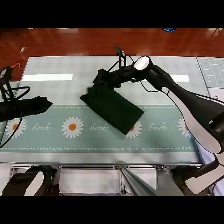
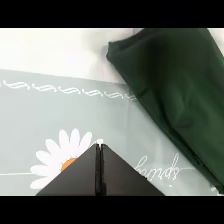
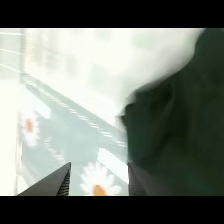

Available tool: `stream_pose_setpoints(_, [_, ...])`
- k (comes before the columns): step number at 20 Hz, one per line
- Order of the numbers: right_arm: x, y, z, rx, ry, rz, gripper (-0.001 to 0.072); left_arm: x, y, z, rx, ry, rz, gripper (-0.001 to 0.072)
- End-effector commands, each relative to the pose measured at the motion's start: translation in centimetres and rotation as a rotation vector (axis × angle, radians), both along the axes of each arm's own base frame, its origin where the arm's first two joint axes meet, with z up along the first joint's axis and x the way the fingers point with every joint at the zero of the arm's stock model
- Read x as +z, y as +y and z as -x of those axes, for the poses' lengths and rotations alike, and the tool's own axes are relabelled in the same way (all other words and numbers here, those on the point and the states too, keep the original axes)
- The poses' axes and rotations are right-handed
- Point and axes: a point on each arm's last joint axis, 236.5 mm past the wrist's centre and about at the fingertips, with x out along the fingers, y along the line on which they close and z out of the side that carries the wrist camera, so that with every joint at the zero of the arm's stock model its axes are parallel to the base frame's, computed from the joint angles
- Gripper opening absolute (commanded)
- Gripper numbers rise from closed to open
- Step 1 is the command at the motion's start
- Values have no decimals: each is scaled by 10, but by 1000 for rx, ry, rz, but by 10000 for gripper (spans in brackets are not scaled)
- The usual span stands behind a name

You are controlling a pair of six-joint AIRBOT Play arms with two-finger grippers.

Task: Fold the shirts.

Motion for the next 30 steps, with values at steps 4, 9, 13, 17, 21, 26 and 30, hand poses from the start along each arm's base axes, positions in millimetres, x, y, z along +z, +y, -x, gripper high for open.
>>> stream_pose_setpoints(4, [78,-117,14,106,-85,72,407,60,34,-39,118,-158,21,19])
stream_pose_setpoints(9, [97,-311,70,-270,-135,651,409,66,19,-34,69,-142,50,19])
stream_pose_setpoints(13, [31,-338,136,-560,-40,581,414,25,-14,-15,-19,-44,70,19])
stream_pose_setpoints(17, [-54,-297,166,-687,177,295,415,-4,-38,-1,-65,15,89,19])
stream_pose_setpoints(21, [-91,-267,168,-628,294,193,415,-9,-45,2,-87,24,92,19])
stream_pose_setpoints(26, [-116,-231,164,-539,421,54,414,-12,-43,-4,-71,22,91,19])
stream_pose_setpoints(30, [-127,-222,160,-522,473,9,414,-18,-43,-6,-69,39,91,19])
